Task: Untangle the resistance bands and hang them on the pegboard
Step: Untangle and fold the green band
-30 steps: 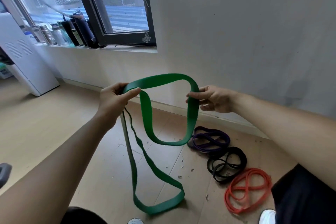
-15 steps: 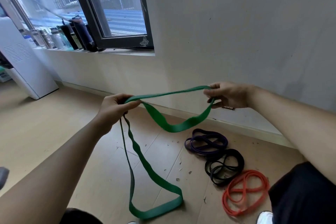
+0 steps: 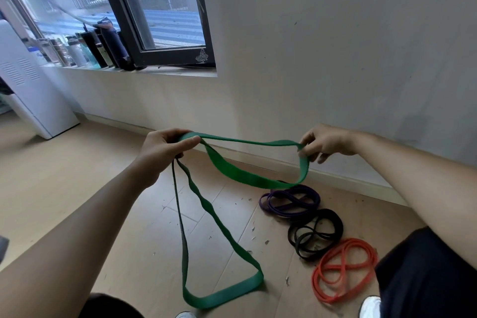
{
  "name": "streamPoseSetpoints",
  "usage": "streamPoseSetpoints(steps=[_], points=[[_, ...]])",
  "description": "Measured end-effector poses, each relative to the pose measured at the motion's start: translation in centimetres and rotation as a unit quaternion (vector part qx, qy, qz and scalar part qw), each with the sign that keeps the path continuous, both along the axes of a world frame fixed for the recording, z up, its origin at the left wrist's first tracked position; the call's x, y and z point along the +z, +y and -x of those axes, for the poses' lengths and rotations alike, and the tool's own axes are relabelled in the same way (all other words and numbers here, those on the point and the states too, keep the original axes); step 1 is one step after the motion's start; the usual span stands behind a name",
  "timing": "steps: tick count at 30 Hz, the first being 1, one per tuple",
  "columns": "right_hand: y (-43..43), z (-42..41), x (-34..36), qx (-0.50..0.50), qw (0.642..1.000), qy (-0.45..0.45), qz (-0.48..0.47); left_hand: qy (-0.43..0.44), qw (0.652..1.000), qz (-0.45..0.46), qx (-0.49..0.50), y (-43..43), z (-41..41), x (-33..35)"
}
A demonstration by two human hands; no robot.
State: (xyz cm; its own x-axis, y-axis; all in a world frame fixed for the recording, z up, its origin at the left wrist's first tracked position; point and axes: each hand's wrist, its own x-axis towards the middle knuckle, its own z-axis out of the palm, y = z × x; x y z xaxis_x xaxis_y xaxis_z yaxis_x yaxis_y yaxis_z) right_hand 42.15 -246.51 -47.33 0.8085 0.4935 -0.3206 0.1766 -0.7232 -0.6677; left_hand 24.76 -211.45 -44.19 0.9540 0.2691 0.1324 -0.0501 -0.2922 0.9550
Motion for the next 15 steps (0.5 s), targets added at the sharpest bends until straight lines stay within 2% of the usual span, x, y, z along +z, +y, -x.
streamPoseSetpoints(steps=[4,9,11,15], points=[[-0.6,0.0,0.9,0.04,0.994,0.058,-0.089,-0.003,1.0,0.019,0.016,0.4,0.1,0.0],[-1.1,-0.5,1.7,0.069,0.983,0.071,-0.152,-0.004,0.999,0.015,0.029,0.6,0.2,0.1],[-1.2,-0.5,1.4,0.06,0.989,0.048,-0.125,-0.006,0.999,0.012,0.029,0.6,0.2,0.1],[-0.7,-0.2,0.1,0.073,0.996,-0.048,0.019,-0.002,1.0,-0.001,0.01,-0.1,0.3,0.3]])
